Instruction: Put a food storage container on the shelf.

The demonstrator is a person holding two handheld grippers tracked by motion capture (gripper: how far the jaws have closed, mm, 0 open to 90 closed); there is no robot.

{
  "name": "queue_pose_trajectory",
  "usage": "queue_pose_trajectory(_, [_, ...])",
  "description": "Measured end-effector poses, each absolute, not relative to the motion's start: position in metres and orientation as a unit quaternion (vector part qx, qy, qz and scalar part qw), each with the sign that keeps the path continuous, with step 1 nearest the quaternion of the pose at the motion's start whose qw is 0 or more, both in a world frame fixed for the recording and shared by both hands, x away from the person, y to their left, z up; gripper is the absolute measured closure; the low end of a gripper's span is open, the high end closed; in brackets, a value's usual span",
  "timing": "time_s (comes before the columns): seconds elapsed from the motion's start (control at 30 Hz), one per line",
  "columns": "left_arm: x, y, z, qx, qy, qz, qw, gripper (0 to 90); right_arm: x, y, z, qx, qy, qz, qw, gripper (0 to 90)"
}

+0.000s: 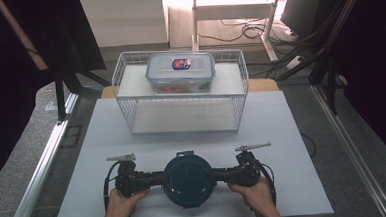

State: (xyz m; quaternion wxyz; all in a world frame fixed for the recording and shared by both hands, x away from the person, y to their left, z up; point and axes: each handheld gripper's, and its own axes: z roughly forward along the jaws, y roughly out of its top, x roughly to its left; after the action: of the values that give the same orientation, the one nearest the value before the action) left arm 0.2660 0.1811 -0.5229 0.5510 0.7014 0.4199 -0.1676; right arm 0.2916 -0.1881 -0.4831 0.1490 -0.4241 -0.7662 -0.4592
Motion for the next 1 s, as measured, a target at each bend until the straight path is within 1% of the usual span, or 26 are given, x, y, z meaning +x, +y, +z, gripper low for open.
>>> queue_pose_trajectory(0.07, [0.269,0.181,-0.519,0.697,0.418,-0.168,0.558,57.0,0.292,-0.189,-0.478,-0.422,-0.766,-0.463,0.141,56.4])
queue_pose_trajectory(0.17, [0.273,0.181,-0.504,0.703,0.408,-0.149,0.563,56.9,0.293,-0.190,-0.470,-0.414,-0.766,-0.474,0.134,56.4])
queue_pose_trajectory(0.4, [0.285,0.181,-0.484,0.712,0.398,-0.135,0.562,56.7,0.301,-0.189,-0.452,-0.401,-0.769,-0.485,0.113,56.4])
queue_pose_trajectory(0.67, [0.302,0.183,-0.447,0.720,0.387,-0.106,0.566,56.6,0.317,-0.188,-0.425,-0.388,-0.765,-0.505,0.098,56.2])
queue_pose_trajectory(1.0, [0.322,0.191,-0.404,0.715,0.379,-0.082,0.582,56.6,0.337,-0.181,-0.385,-0.373,-0.761,-0.526,0.075,56.3])
